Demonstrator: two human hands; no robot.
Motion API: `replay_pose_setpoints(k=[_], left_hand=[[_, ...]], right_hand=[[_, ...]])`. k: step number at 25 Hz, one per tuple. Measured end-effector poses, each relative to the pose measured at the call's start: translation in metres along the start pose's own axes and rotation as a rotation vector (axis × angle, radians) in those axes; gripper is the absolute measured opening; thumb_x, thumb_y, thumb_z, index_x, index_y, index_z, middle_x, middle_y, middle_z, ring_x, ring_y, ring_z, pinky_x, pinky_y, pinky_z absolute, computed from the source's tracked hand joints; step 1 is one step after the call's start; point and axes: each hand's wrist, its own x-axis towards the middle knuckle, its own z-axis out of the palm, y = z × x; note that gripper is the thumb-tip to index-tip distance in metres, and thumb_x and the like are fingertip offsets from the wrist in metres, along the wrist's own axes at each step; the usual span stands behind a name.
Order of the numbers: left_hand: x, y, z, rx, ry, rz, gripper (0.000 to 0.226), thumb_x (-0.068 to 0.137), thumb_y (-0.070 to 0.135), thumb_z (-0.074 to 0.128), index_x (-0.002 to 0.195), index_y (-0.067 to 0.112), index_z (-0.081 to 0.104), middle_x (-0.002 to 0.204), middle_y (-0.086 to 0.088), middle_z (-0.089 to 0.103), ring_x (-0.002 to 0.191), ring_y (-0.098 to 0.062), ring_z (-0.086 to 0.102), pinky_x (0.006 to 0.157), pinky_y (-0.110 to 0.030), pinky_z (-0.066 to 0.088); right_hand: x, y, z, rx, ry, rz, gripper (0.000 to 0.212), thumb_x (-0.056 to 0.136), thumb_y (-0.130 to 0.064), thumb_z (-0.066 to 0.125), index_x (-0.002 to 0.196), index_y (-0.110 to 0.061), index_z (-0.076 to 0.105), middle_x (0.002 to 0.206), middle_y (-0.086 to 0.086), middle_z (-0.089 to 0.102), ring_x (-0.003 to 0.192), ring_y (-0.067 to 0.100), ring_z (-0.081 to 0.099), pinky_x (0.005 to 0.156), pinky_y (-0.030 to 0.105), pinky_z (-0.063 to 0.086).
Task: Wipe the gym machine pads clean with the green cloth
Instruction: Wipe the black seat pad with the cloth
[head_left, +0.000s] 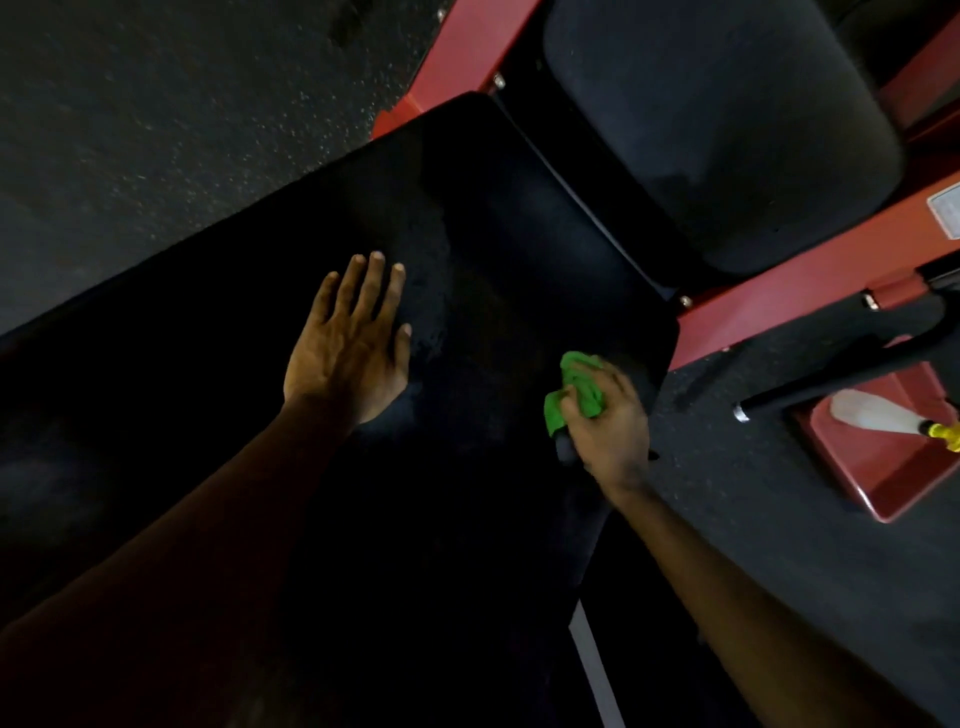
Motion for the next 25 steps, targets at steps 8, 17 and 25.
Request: replay_pose_setpoints(k=[8,17,25], left_hand=[[0.0,0.0,0.002,0.022,-0.026,-0.009,0.067,0.102,0.041,0.023,0.159,0.01,0.007,0.166,-0.014,0.007,0.154,-0.028,0.007,0.125,-0.045,0.008],[0.001,-0.001,-0.004,-0.028,0.012,-0.009,0.066,0.101,0.041,0.022,0.158,0.008,0.019,0.164,-0.015,0.019,0.152,-0.029,0.018,0.124,-0.044,0.014],[-0.022,-0.075,-0.022,0.035,0.035,-0.151,0.076,0.094,0.054,0.023,0.157,0.013,0.026,0.163,-0.014,0.024,0.151,-0.032,0.021,0.121,-0.049,0.013]], right_hand=[[0.068,0.025,-0.005,0.002,0.198,0.45,0.057,0.081,-0.044,0.055,0.13,-0.016,0.064,0.131,0.012,0.061,0.117,0.036,0.06,0.095,0.041,0.048],[0.075,-0.037,0.023,-0.034,0.171,0.394,0.035,0.085,-0.033,0.065,0.119,-0.028,0.071,0.129,0.002,0.064,0.112,0.03,0.064,0.093,0.037,0.049],[0.054,-0.169,0.088,0.142,-0.122,-0.535,0.036,0.083,-0.022,0.069,0.118,-0.017,0.073,0.13,0.002,0.066,0.125,0.016,0.059,0.109,0.019,0.04]])
